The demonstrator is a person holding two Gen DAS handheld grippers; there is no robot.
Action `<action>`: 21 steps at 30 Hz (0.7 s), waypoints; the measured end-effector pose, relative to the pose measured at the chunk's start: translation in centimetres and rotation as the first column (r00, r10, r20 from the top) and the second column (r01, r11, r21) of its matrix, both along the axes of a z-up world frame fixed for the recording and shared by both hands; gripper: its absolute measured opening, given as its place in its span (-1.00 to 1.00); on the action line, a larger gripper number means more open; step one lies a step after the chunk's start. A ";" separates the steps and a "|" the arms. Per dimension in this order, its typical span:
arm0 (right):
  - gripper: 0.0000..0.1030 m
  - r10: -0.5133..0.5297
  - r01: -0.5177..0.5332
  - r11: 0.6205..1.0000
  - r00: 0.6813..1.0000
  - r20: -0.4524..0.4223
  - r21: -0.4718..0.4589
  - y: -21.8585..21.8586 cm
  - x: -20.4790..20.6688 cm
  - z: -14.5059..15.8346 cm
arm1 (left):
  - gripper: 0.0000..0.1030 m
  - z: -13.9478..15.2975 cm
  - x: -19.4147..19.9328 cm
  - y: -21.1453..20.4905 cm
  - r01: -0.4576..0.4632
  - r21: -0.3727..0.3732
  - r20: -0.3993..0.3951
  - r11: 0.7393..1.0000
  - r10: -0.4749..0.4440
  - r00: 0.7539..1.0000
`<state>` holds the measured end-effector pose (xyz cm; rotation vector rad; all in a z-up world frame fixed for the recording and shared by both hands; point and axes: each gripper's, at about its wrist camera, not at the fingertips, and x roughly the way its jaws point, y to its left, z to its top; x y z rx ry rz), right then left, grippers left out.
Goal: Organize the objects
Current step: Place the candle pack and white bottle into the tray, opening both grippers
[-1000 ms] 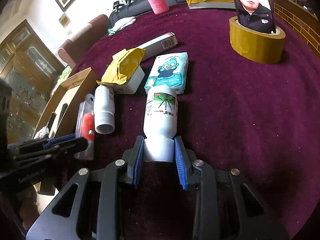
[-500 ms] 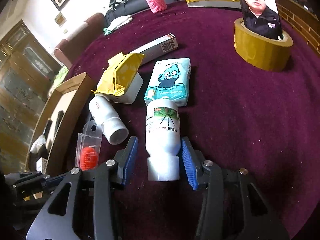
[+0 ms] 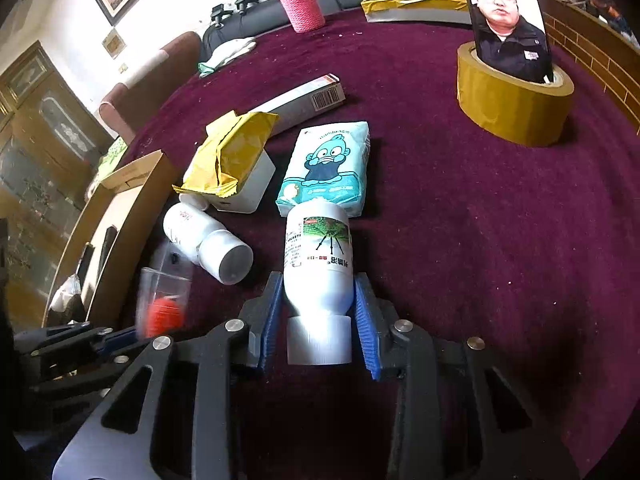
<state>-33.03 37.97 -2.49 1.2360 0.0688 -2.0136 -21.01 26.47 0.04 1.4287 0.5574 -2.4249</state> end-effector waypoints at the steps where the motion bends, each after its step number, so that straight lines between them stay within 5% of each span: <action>1: -0.34 -0.011 0.011 1.000 1.000 0.006 0.002 0.1 0.0 0.1 | -0.78 0.3 0.3 -0.2 -0.006 0.012 -0.013 1.000 0.006 1.000; 11: -0.35 0.026 -0.025 0.996 1.000 0.016 -0.084 0.5 4.2 2.6 | -0.78 4.3 5.4 -3.1 -0.062 0.138 -0.119 0.989 0.079 0.990; 21: -0.34 0.200 -0.209 0.971 0.976 -0.081 -0.118 -5.5 10.3 6.1 | -0.78 7.6 12.6 -10.4 -0.239 0.115 -0.196 0.964 0.258 0.946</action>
